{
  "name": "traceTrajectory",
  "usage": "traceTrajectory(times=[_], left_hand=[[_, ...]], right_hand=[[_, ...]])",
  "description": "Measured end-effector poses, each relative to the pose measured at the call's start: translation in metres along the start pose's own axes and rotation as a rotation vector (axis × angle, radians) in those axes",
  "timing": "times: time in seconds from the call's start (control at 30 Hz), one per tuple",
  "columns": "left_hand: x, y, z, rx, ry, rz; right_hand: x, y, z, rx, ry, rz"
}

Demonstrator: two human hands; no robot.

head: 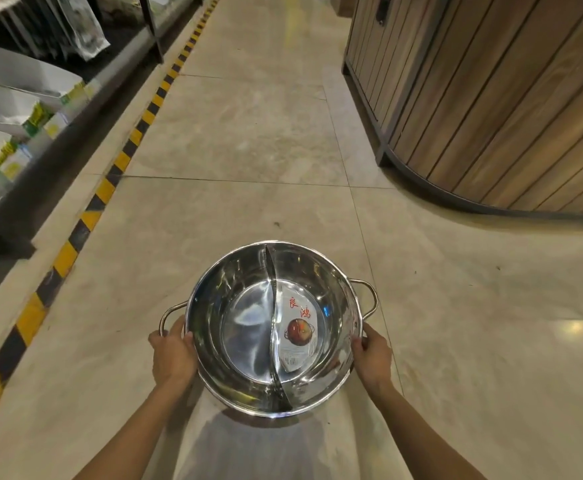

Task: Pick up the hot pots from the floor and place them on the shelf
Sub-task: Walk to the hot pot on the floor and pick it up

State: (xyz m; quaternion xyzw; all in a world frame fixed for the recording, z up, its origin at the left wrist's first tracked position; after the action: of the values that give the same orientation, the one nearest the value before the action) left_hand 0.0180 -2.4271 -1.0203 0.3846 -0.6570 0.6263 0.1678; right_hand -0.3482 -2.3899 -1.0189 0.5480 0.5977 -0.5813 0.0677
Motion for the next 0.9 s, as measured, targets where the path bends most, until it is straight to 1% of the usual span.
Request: traceTrajectory(times=[0.1,0.2,0.27,0.33,0.4,0.5,0.67,0.73,0.83,0.9], left_hand=[[-0.001,0.001,0.003,0.023,-0.065,-0.092],[0.006,-0.011,0.009,0.044,-0.086,-0.158],[0.022,-0.033,0.011,0.069,-0.072,-0.194],[0.053,-0.068,0.013,0.098,-0.024,-0.196],[0.096,-0.113,0.015,0.113,0.039,-0.197],[0.168,-0.185,0.017,0.095,0.122,-0.187],[0.290,-0.316,0.006,0.077,0.247,-0.238],[0.338,-0.370,-0.006,0.073,0.246,-0.236],[0.402,-0.446,-0.036,0.013,0.241,-0.309],[0.446,-0.501,-0.059,0.011,0.259,-0.343]], right_hand=[[0.004,0.003,0.004,-0.009,0.031,0.037],[-0.003,-0.005,0.004,-0.007,0.075,0.155],[-0.023,-0.020,-0.001,-0.004,0.067,0.221],[-0.058,-0.043,-0.009,-0.023,0.042,0.271],[-0.104,-0.072,-0.018,-0.050,0.013,0.313],[-0.190,-0.124,-0.037,-0.095,-0.040,0.368],[-0.331,-0.226,-0.081,-0.128,-0.101,0.412],[-0.388,-0.271,-0.105,-0.138,-0.122,0.416],[-0.472,-0.340,-0.149,-0.180,-0.165,0.454],[-0.528,-0.384,-0.180,-0.202,-0.214,0.447]])
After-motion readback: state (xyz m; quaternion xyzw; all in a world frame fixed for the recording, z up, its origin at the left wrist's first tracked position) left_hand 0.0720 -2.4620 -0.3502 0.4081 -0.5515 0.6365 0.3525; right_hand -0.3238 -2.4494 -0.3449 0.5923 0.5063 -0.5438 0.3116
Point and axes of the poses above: each hand's wrist, its own z-axis towards the middle knuckle, its own y-axis out of the palm, x = y × z, the point moved 9 cm from there along z, towards the middle knuckle, and after that the axes turned 13 degrees about y, right-handed, at the moved point
